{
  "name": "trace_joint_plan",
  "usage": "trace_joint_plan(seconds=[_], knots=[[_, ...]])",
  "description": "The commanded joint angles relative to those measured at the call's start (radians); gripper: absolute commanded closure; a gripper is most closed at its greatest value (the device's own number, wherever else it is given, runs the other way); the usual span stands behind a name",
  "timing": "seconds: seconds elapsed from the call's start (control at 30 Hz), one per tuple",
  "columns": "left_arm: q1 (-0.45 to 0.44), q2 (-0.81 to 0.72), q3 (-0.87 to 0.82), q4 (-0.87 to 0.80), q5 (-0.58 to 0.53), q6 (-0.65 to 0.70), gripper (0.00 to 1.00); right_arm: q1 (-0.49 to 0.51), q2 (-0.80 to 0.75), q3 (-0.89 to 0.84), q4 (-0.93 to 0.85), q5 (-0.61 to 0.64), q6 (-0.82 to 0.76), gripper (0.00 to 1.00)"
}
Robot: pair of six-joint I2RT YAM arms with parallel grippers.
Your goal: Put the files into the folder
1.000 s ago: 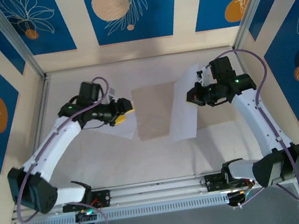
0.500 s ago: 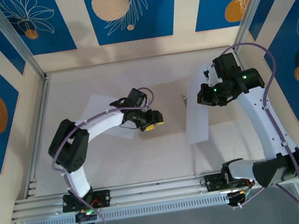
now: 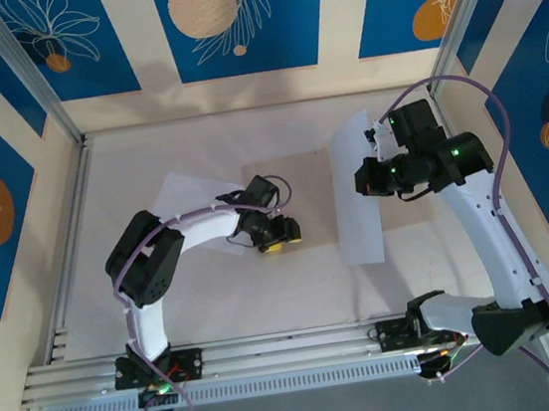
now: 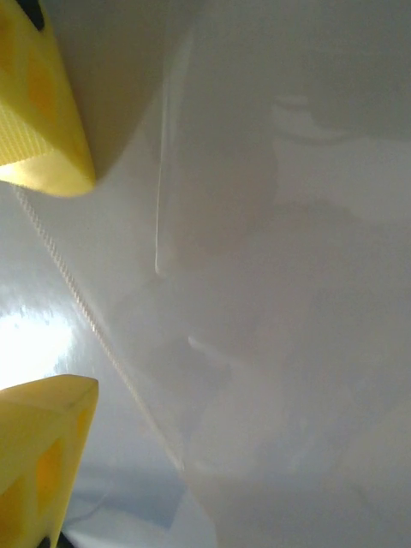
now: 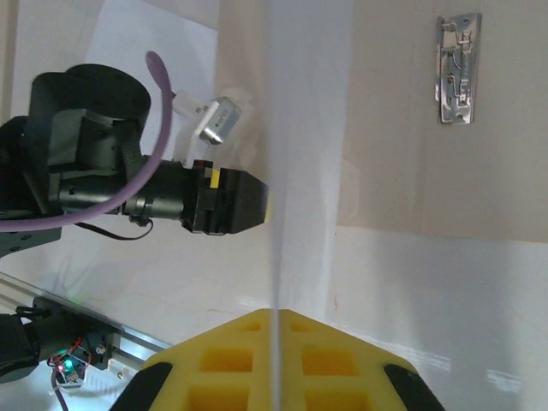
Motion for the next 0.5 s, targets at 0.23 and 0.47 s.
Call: trace_joint_plan(seconds=[0.23, 0.47], knots=[[0.048, -0.124, -0.221, -0.034, -0.070, 0.011, 0.39, 0.087, 0.006, -0.004, 0.125, -0.106, -0.060, 1.00], [0.087, -0.246, -0.322, -0.063, -0.089, 0.008, 0.39, 0.147, 0.081, 0.005, 0.177, -0.110, -0.050, 1.00]])
